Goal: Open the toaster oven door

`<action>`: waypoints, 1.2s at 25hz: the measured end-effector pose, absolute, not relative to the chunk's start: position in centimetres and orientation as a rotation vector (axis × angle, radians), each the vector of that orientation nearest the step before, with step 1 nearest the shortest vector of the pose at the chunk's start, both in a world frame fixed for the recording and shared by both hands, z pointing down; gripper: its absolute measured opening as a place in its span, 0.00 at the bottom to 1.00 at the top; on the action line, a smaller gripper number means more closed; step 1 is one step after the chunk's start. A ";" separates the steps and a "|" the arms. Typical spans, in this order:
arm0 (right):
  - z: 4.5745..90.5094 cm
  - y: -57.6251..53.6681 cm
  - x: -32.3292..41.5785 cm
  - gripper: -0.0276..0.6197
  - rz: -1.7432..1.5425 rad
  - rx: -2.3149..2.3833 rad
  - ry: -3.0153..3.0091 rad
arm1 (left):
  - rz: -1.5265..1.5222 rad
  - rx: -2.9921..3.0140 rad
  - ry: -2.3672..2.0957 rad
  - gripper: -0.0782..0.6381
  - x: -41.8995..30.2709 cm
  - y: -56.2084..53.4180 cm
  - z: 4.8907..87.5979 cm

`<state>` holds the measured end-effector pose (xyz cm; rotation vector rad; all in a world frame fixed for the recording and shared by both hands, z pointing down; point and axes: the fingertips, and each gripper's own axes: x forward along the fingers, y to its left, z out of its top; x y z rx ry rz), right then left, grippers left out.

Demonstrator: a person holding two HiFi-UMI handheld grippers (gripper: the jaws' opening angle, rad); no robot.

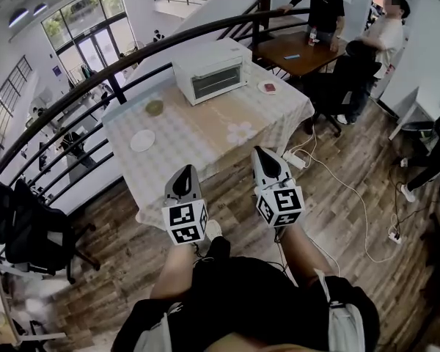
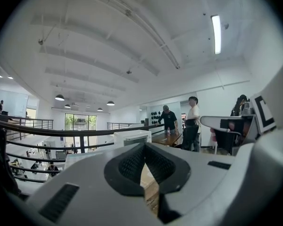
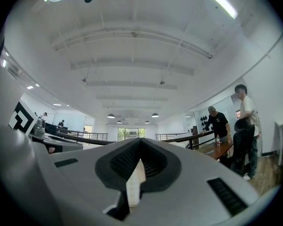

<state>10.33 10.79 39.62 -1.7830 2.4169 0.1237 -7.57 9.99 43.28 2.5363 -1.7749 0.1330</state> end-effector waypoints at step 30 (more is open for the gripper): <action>40.1 -24.2 4.2 0.05 0.019 -1.819 2.491 | 0.130 2.498 -1.732 0.13 -13.6 -23.7 43.2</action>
